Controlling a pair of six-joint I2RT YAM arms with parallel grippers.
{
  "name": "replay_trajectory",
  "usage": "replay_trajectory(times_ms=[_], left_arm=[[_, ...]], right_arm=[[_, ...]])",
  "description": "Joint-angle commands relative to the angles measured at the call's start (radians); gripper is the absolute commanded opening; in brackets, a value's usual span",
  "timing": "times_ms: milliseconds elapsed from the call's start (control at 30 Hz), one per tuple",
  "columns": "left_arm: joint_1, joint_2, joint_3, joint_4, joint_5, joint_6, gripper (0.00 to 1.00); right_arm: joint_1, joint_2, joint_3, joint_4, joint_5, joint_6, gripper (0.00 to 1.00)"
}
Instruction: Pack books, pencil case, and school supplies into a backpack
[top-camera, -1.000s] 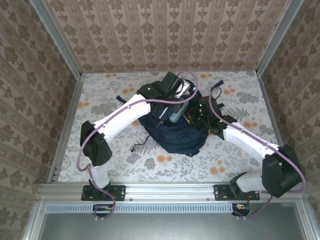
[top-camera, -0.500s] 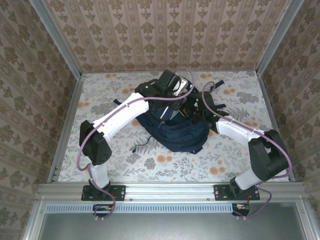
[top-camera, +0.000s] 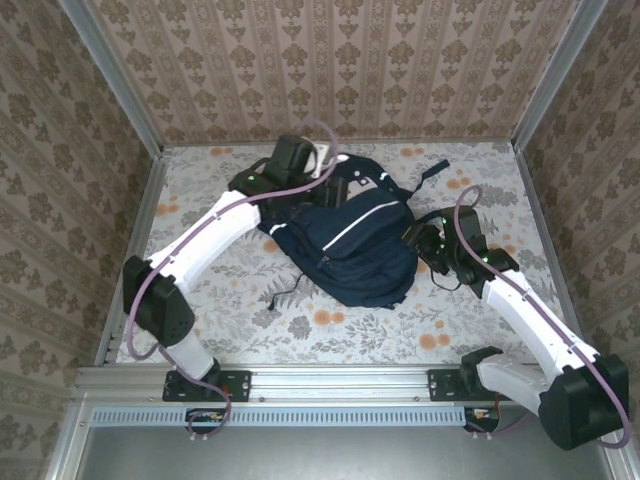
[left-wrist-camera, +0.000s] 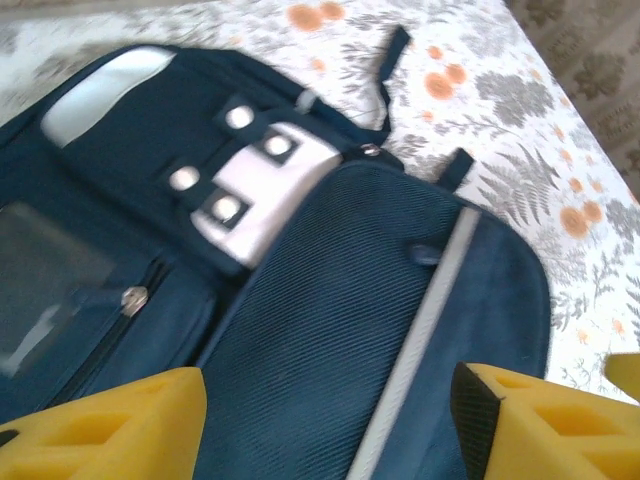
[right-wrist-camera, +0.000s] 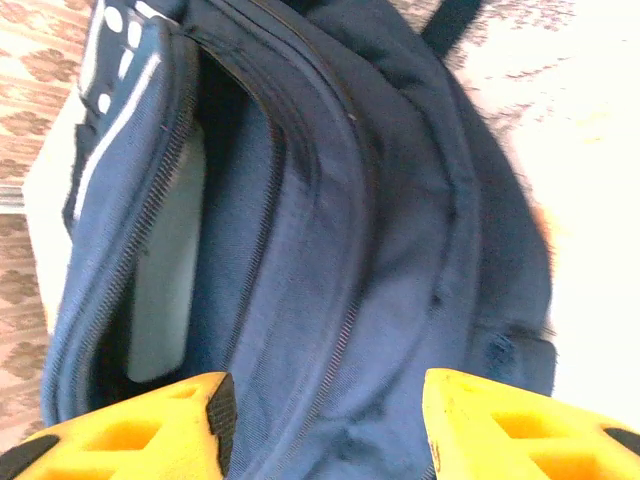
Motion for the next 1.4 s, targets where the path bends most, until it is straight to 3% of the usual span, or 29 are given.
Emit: replay_trajectory(times_ms=[0,200,433,800,867,1100,1267,1367], left_arm=[[0.071,-0.080,-0.151,0.079,0.075,-0.165,0.68],[0.180,-0.128,-0.408,0.276,0.227,-0.371,0.65],[0.193,-0.053,-0.453,0.327,0.286,-0.439,0.59],[0.193,0.062,-0.434,0.362,0.393,-0.434,0.58],[0.193,0.074,-0.431,0.358,0.416,-0.428,0.57],[0.193,0.076,-0.436,0.384,0.519,-0.430,0.38],[0.176,0.077,-0.432,0.433,0.593,-0.436,0.19],[0.159,0.071,-0.438,0.480,0.611,-0.460,0.08]], right_arm=[[0.051,-0.030,0.059,-0.172,0.102,-0.091,0.59],[0.202,0.039,0.132,-0.167,0.133,-0.075,0.64],[0.345,0.152,0.201,-0.097,0.133,-0.069,0.64],[0.370,0.271,0.238,0.023,0.091,-0.053,0.65],[0.366,0.286,0.239,0.020,0.110,-0.047,0.61],[0.309,0.318,0.227,-0.023,0.193,-0.029,0.38],[0.257,0.352,0.258,-0.077,0.247,-0.080,0.31],[0.250,0.352,0.283,-0.136,0.298,-0.108,0.33]])
